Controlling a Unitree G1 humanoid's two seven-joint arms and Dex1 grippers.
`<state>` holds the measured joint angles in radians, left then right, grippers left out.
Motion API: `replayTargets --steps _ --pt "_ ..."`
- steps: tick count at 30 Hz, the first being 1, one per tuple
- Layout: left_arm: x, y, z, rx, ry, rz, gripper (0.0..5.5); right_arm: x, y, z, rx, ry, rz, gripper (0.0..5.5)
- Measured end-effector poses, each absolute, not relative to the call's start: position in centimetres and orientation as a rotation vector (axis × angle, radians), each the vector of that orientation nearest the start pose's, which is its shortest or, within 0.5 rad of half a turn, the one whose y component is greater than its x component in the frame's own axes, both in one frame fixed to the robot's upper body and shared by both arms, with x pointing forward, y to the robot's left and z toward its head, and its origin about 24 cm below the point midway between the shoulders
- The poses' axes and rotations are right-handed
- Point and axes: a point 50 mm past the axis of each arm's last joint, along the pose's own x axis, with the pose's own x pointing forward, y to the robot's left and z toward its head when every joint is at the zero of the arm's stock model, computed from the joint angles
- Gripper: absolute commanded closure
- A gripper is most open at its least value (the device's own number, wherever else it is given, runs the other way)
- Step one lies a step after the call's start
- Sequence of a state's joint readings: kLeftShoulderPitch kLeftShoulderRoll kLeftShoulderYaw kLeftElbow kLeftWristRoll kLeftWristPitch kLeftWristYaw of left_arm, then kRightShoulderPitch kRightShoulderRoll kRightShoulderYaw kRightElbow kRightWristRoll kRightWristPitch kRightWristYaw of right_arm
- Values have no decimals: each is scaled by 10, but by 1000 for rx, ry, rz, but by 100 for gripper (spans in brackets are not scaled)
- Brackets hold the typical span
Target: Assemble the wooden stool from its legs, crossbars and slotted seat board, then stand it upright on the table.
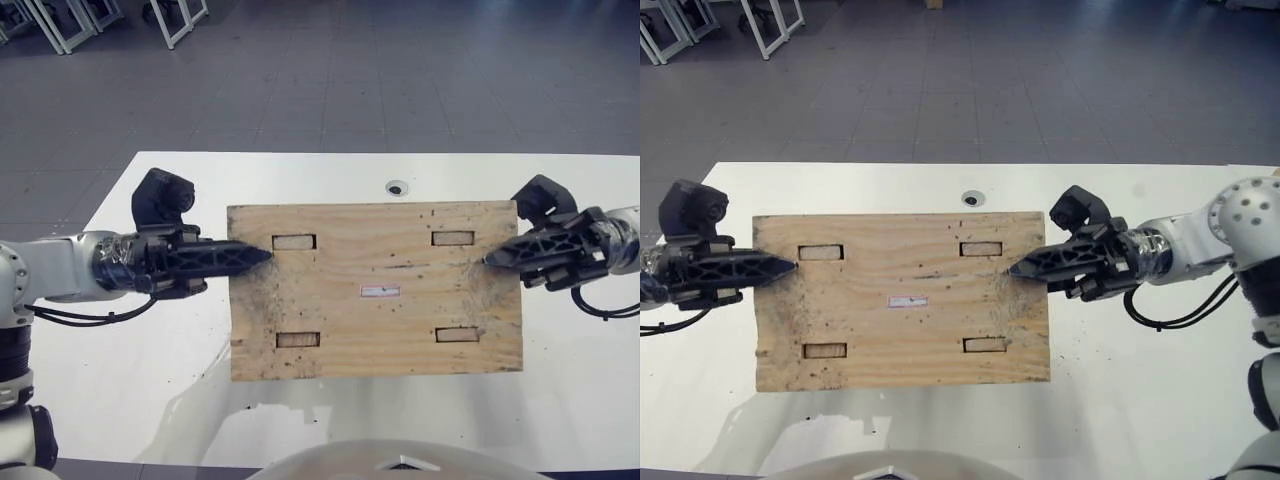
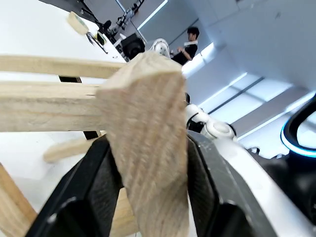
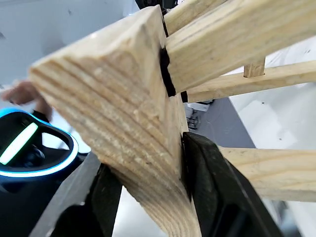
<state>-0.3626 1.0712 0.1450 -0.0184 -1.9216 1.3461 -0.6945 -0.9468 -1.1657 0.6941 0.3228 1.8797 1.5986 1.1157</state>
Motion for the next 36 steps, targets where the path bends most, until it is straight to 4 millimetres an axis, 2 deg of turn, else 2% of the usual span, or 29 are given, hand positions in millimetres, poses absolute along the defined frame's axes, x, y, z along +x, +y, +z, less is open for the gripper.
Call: replayTargets --steps 2,4,8,11,14,20,23,25,28,30,32,33,36 --pt "233 224 208 -873 654 -1292 306 259 -207 202 1195 1261 1372 353" --pt "247 225 201 -933 665 -1225 275 272 -211 200 1282 1249 1295 321" --pt "263 219 183 -1000 722 -1126 207 288 -210 187 1358 1243 1173 240" --pt "269 219 180 -1012 733 -1081 150 293 -212 187 1389 1208 1142 174" --pt "271 223 179 -1020 729 -1034 144 294 -215 186 1380 1203 1108 119" --pt "268 240 195 -988 657 -1017 144 290 -231 175 1367 1191 993 5" --pt "268 252 196 -962 627 -952 144 289 -243 176 1358 1143 948 5" --pt "271 263 189 -947 596 -861 144 289 -249 178 1332 1111 913 5" --pt "280 275 181 -891 490 -704 144 301 -258 174 1173 868 896 5" --pt "293 275 177 -770 404 -567 144 316 -255 169 953 697 840 5" --pt "302 273 171 -672 357 -458 144 325 -248 159 800 622 767 5" --pt "310 269 161 -557 312 -350 144 332 -238 144 616 565 669 5" --pt "321 248 133 -313 206 -156 144 340 -211 111 246 377 433 5"
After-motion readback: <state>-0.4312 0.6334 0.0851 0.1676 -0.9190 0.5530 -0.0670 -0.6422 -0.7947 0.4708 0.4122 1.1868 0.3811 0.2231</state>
